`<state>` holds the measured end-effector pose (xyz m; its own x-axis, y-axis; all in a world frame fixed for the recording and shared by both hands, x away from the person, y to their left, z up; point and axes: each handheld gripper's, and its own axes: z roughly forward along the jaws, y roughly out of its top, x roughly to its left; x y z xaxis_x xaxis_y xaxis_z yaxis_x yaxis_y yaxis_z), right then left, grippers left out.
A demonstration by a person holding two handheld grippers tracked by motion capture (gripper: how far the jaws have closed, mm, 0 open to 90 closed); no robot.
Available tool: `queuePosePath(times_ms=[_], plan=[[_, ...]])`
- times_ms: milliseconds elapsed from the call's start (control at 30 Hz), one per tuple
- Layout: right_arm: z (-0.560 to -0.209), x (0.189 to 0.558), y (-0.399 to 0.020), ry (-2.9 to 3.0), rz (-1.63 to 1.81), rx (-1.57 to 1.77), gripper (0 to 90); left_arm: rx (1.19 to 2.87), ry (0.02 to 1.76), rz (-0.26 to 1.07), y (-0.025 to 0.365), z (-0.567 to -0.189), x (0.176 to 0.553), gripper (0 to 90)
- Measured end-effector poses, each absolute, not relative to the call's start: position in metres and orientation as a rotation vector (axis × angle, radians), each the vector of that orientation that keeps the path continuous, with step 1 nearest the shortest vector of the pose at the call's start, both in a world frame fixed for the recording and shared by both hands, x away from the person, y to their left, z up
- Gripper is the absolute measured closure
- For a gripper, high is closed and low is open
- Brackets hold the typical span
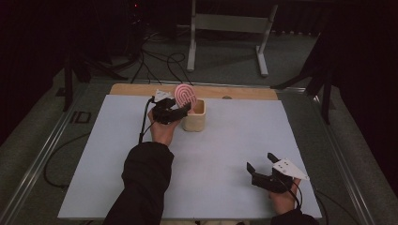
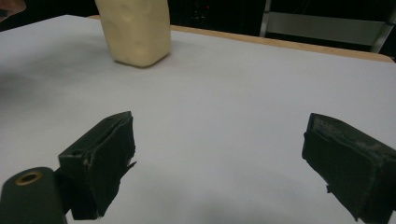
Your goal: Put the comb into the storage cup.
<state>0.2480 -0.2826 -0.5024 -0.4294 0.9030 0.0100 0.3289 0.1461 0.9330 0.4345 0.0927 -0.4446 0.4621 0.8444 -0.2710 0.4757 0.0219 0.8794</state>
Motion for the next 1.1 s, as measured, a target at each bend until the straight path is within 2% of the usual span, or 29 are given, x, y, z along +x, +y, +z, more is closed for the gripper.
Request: queuePosePath(times_ms=[567, 1100], plan=[[-0.503, 0.248, -0.282, 1.849, 1.275, 1.178, 9.1, 1.695, 1.158, 0.452, 0.094, -0.456, 0.424, 1.8], [-0.503, 0.248, -0.282, 1.852, 1.271, 1.177, 9.2, 1.769, 1.120, 0.530, 0.107, -0.467, 0.406, 0.1]])
